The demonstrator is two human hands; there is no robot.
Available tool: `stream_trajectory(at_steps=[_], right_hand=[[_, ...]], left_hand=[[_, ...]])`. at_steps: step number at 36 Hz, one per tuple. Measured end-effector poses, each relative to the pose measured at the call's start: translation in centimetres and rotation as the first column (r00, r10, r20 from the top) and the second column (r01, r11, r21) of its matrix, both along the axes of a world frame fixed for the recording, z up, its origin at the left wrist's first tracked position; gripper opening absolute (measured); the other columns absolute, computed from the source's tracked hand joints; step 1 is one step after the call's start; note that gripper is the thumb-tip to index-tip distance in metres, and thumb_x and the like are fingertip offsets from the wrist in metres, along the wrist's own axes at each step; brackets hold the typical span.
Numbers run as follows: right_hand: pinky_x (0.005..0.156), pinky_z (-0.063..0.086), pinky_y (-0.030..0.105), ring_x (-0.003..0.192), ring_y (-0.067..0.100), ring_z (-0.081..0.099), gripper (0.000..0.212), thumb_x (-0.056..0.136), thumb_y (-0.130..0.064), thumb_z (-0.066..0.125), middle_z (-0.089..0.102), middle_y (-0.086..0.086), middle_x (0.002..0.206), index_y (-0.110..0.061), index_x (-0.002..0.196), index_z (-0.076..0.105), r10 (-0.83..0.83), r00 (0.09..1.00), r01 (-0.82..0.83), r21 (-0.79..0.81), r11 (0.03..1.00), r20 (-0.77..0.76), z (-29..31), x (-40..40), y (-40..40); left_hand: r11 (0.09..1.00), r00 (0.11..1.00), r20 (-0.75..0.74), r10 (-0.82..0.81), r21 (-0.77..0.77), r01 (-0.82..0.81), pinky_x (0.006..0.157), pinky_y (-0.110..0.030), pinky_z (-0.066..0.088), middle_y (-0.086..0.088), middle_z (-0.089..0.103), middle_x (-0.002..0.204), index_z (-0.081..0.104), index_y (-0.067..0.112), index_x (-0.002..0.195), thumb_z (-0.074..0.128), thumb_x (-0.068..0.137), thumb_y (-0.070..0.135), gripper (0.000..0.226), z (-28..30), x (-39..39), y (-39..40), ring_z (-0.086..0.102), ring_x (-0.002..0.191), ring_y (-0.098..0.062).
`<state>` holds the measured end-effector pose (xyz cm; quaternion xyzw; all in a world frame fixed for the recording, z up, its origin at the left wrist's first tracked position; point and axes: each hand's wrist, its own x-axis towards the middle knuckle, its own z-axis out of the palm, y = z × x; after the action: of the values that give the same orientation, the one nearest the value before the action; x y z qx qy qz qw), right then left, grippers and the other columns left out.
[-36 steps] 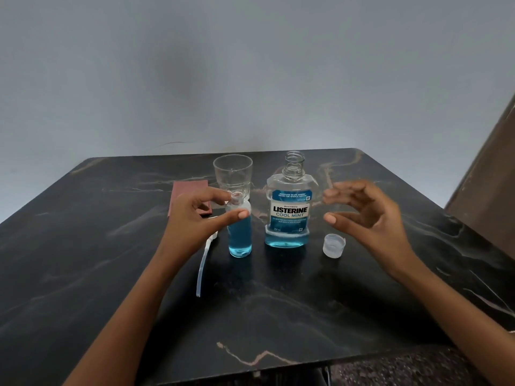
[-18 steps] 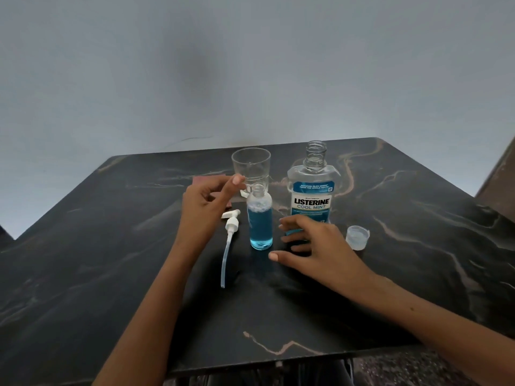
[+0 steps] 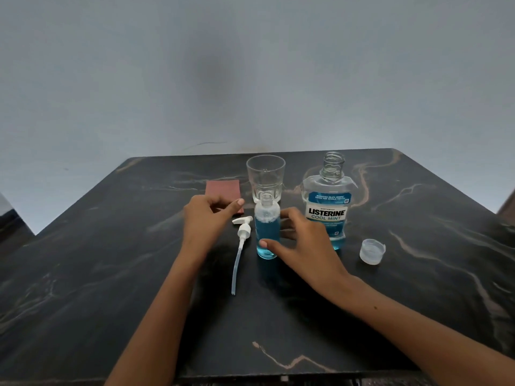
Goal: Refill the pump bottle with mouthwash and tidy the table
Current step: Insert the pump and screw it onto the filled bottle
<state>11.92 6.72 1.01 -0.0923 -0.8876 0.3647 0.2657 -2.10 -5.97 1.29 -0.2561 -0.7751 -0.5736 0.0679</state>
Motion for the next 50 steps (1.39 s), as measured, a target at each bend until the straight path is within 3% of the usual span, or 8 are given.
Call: stream_trajectory(at_steps=[3, 7, 15, 23, 30, 37, 43, 50], right_hand=[[0.088, 0.055, 0.024, 0.097, 0.002, 0.065, 0.05, 0.072, -0.033, 0.08, 0.069, -0.006, 0.109, -0.018, 0.114, 0.056, 0.044, 0.999, -0.044, -0.04, 0.998, -0.004, 0.0, 0.6, 0.1], [0.083, 0.054, 0.018, 0.091, -0.004, 0.065, 0.05, 0.069, -0.036, 0.082, 0.07, -0.014, 0.101, -0.022, 0.11, 0.058, 0.071, 0.997, -0.072, -0.069, 0.995, -0.015, -0.4, 1.6, 0.4], [0.075, 0.05, 0.006, 0.091, -0.011, 0.063, 0.046, 0.068, -0.042, 0.08, 0.067, -0.023, 0.099, -0.031, 0.108, 0.059, 0.123, 0.992, -0.123, -0.06, 0.991, -0.005, -0.1, 1.8, 0.9], [0.077, 0.052, 0.009, 0.091, -0.009, 0.064, 0.048, 0.069, -0.042, 0.079, 0.069, -0.018, 0.1, -0.028, 0.11, 0.061, 0.125, 0.992, -0.125, -0.037, 0.991, -0.01, -0.4, 1.7, 1.0], [0.077, 0.055, 0.014, 0.09, -0.006, 0.065, 0.046, 0.07, -0.039, 0.081, 0.071, -0.014, 0.098, -0.024, 0.109, 0.062, 0.126, 0.992, -0.126, -0.039, 0.991, -0.006, -0.5, 1.8, 1.3], [0.08, 0.054, 0.015, 0.092, -0.003, 0.065, 0.051, 0.069, -0.043, 0.079, 0.07, -0.011, 0.103, -0.021, 0.112, 0.062, 0.133, 0.991, -0.133, -0.035, 0.991, 0.003, -0.2, 1.9, 1.3], [0.084, 0.055, 0.019, 0.095, -0.003, 0.064, 0.053, 0.07, -0.044, 0.078, 0.069, -0.013, 0.106, -0.021, 0.114, 0.061, 0.131, 0.991, -0.13, -0.031, 0.991, 0.01, -0.1, 2.0, 1.2], [0.087, 0.055, 0.025, 0.097, -0.001, 0.065, 0.053, 0.07, -0.044, 0.078, 0.07, -0.012, 0.107, -0.023, 0.115, 0.06, 0.122, 0.992, -0.122, -0.032, 0.992, 0.014, -0.1, 2.0, 1.1]], left_hand=[[0.999, 1.0, 0.0, 0.029, -0.043, -0.029, 0.048, -0.002, 0.037, 0.022, 0.061, 0.045, 0.065, 0.032, 0.055, 0.078, 0.075, 0.028, 0.024, -0.1, -0.1, 0.0, 0.053, 0.046, 0.013], [0.99, 0.998, 0.006, 0.054, -0.129, -0.053, 0.046, -0.004, 0.036, 0.011, 0.059, 0.047, 0.071, 0.014, 0.059, 0.082, 0.068, 0.035, 0.026, -0.2, -0.2, -0.2, 0.049, 0.043, 0.008], [0.973, 0.995, 0.091, 0.037, -0.228, -0.015, 0.058, -0.017, 0.045, 0.005, 0.07, 0.064, 0.074, 0.018, 0.068, 0.083, 0.064, 0.042, 0.026, 0.0, 0.1, 0.1, 0.064, 0.063, -0.003], [0.947, 0.981, 0.194, 0.028, -0.319, 0.036, 0.043, -0.004, 0.04, 0.01, 0.063, 0.056, 0.07, 0.017, 0.065, 0.086, 0.061, 0.027, 0.02, 0.0, 0.3, 1.2, 0.059, 0.055, 0.002], [0.933, 0.972, 0.236, 0.007, -0.351, 0.079, 0.048, -0.009, 0.049, 0.004, 0.066, 0.058, 0.066, 0.021, 0.057, 0.086, 0.062, 0.014, 0.022, 0.2, 0.0, 1.7, 0.058, 0.051, -0.002], [0.982, 0.958, 0.279, -0.059, -0.156, 0.106, 0.084, -0.039, 0.058, -0.016, 0.073, 0.077, 0.073, 0.009, 0.07, 0.085, 0.065, 0.013, 0.014, 1.5, -0.4, 0.5, 0.072, 0.081, -0.03], [0.975, 0.967, 0.233, -0.103, 0.215, 0.052, 0.069, -0.019, 0.056, -0.008, 0.073, 0.086, 0.068, 0.003, 0.097, 0.08, 0.071, 0.012, 0.03, 3.9, 0.5, 0.1, 0.071, 0.081, -0.016], [0.872, 0.992, 0.076, -0.103, 0.487, 0.053, 0.076, -0.023, 0.056, -0.009, 0.07, 0.088, 0.065, 0.007, 0.1, 0.074, 0.078, 0.007, 0.023, 7.6, 1.9, -0.1, 0.068, 0.084, -0.014]])
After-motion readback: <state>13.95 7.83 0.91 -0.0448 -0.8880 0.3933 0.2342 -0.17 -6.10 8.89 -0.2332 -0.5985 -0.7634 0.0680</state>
